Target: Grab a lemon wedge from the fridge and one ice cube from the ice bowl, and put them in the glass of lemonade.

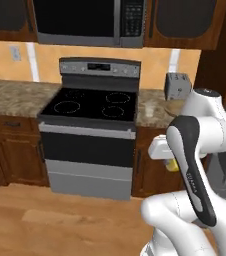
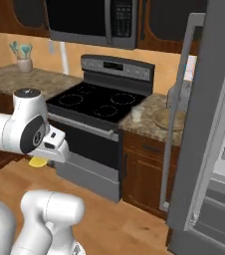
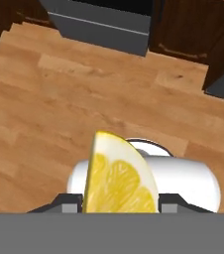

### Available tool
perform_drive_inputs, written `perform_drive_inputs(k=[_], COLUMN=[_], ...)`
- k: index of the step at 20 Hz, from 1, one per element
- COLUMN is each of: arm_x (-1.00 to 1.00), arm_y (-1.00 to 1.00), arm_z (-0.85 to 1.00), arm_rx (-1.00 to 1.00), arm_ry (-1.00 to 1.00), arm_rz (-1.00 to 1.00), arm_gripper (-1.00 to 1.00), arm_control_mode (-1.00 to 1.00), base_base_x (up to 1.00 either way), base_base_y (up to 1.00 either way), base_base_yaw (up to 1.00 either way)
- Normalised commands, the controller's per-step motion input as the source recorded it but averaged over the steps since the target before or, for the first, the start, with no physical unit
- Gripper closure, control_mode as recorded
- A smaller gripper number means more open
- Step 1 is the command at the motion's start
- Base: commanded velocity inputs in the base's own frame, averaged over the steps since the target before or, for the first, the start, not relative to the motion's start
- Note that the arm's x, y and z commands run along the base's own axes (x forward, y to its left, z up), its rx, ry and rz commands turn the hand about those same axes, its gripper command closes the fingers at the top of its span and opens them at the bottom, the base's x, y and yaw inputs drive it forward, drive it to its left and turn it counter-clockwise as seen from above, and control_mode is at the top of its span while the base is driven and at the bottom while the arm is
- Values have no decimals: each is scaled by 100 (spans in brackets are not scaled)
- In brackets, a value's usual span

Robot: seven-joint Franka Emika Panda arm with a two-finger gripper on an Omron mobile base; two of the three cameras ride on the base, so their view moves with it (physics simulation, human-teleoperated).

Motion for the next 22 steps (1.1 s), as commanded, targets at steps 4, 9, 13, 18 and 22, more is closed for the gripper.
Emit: perform_drive_inputs(k=[4,9,13,18,22], arm_x=[0,0,0,0,0], arm_y=[0,0,0,0,0], arm_z=[0,0,0,0,0], arm_rx=[0,0,0,0,0], arm_ry=[0,0,0,0,0], arm_rz=[0,0,0,0,0], arm_gripper=[100,100,100,100,100], arm_control_mode=[100,100,100,100,100], base_base_x=[97,90,58,30,29], base_base_y=[40,14,30,54,61], base_base_yaw=[-50,-59,-69,-52,-15])
